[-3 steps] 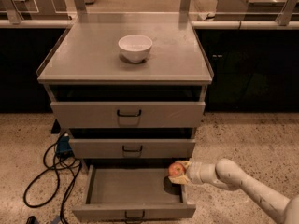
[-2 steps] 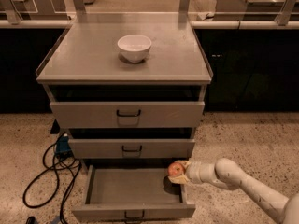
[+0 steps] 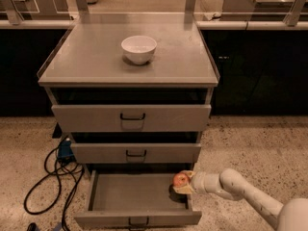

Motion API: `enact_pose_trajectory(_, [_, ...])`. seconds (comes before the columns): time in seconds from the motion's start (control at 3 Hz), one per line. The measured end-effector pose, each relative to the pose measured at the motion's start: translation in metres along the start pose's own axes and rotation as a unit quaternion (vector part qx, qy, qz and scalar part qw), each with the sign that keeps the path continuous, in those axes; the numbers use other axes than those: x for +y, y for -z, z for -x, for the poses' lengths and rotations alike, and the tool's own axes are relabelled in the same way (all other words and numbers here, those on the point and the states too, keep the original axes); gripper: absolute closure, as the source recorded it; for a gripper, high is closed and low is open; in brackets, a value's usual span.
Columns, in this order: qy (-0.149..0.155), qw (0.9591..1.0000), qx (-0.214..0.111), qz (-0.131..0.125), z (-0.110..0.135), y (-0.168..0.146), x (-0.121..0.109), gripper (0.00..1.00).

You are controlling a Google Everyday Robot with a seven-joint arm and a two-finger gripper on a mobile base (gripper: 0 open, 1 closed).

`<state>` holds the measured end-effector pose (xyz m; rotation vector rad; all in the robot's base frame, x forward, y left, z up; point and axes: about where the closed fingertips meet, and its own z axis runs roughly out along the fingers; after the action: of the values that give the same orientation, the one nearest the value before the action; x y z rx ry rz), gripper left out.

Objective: Place apple into bottom drawer

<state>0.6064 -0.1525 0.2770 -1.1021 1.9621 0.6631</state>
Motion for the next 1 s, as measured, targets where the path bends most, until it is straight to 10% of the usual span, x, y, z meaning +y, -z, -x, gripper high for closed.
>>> enact_pose_trajectory(0.67, [-0.035,0.9965,0.043,0.062,-0.068,-0.113,0.016,1.0])
enact_pose_trajectory(1.0, [-0.031,0.9969,0.042,0.06,-0.065,-0.117,0.013,1.0])
